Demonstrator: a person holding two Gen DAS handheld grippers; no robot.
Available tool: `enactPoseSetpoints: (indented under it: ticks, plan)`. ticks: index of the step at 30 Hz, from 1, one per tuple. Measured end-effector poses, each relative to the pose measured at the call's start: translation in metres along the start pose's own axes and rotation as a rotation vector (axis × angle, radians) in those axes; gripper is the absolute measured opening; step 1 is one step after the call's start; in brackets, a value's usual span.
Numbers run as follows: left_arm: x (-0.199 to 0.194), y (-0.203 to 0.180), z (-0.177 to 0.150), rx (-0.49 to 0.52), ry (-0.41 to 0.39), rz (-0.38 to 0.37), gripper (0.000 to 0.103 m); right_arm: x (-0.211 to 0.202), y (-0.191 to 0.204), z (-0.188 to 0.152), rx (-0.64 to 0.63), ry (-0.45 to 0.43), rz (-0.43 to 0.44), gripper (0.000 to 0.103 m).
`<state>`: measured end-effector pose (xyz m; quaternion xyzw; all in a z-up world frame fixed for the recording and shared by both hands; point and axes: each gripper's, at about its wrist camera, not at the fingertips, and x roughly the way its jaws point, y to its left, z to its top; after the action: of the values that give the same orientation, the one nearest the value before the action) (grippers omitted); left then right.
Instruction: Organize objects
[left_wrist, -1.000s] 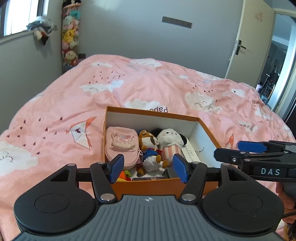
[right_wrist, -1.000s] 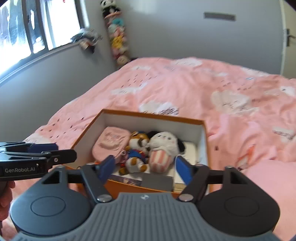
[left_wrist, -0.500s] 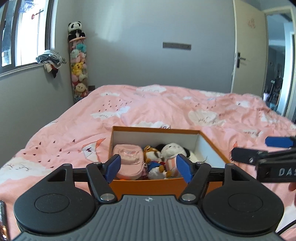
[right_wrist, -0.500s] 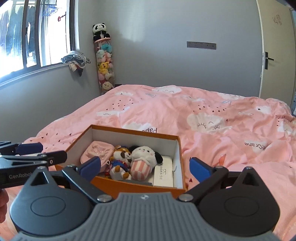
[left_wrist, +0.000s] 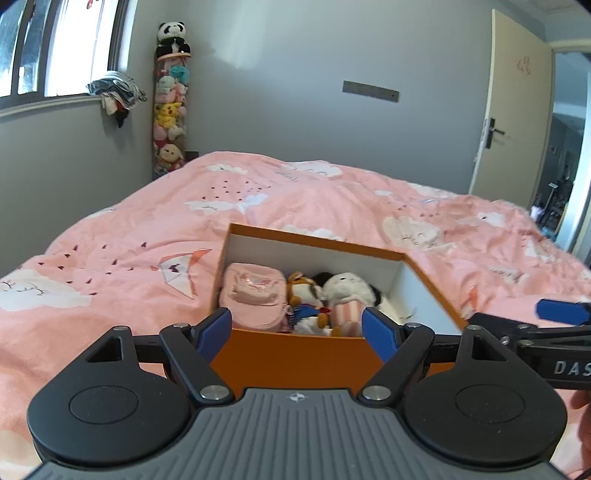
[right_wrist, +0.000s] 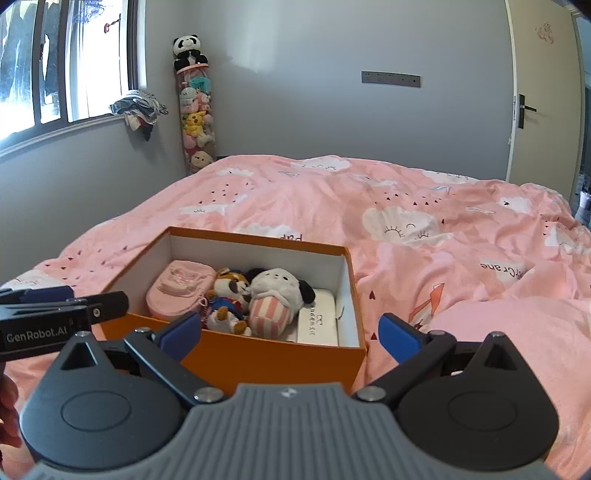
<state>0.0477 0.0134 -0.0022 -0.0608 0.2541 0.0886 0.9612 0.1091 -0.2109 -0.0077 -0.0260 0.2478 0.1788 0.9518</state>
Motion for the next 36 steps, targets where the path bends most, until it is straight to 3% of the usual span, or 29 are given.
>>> enactPoseSetpoints:
  ticks: [6,18,36]
  plan:
    - [0.018,-0.001,-0.012,0.036,0.039,0.045,0.094,0.015,0.0,-0.008,0.028,0.007,-0.014,0.102]
    - [0.028,0.0,-0.02,0.035,0.066,0.037,0.094,0.035,0.002,-0.019,0.013,0.055,-0.027,0.102]
    - [0.026,0.003,-0.02,0.031,0.078,0.044,0.094,0.03,0.006,-0.019,0.002,0.049,-0.022,0.102]
